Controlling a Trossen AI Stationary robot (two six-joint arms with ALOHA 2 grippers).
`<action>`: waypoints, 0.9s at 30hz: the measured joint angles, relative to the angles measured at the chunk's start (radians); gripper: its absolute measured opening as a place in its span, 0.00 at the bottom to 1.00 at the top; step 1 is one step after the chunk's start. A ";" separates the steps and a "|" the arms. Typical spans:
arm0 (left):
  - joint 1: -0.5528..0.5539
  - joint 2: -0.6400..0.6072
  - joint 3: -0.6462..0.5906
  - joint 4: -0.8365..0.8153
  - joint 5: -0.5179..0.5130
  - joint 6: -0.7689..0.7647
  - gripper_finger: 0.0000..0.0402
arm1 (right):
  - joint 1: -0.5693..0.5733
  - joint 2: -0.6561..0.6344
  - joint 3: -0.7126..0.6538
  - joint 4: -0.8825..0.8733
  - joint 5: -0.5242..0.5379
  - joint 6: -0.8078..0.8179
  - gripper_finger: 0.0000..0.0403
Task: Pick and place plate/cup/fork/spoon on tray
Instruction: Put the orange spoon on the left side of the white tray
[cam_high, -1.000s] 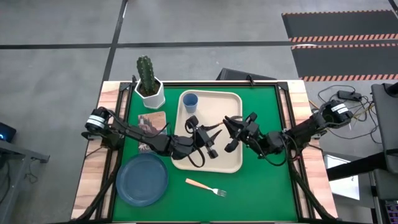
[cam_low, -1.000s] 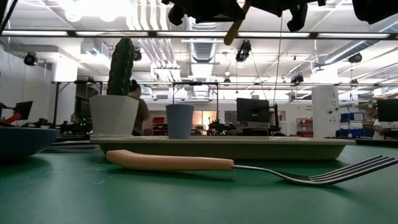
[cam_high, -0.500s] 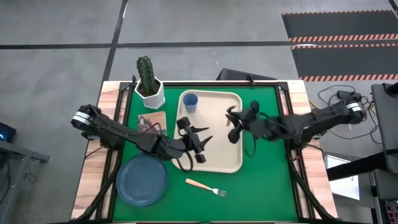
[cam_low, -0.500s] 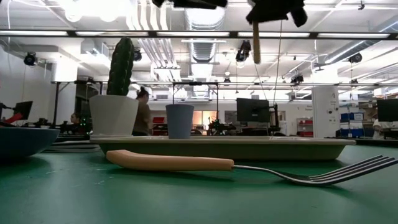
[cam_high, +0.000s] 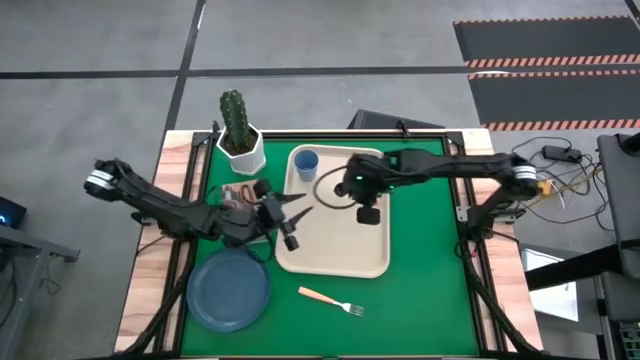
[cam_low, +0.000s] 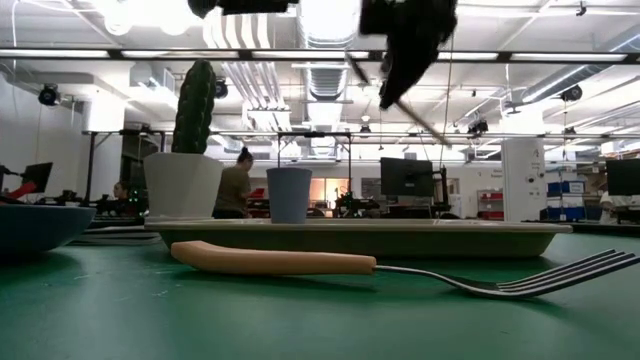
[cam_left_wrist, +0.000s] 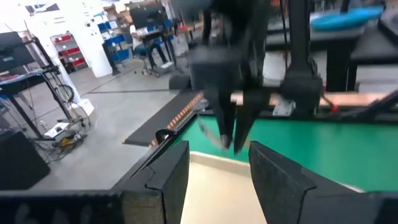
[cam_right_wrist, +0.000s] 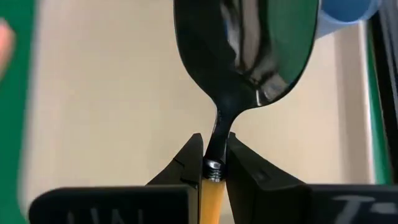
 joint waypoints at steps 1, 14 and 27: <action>0.000 -0.020 -0.028 0.023 -0.001 0.003 0.37 | -0.007 0.031 0.006 -0.002 0.000 -0.050 0.07; 0.003 -0.160 -0.149 0.099 -0.003 0.032 0.37 | -0.052 0.429 0.167 0.022 0.008 -0.292 0.08; 0.003 -0.212 -0.144 0.125 -0.002 0.080 0.37 | -0.066 0.626 0.326 -0.055 0.014 -0.307 0.09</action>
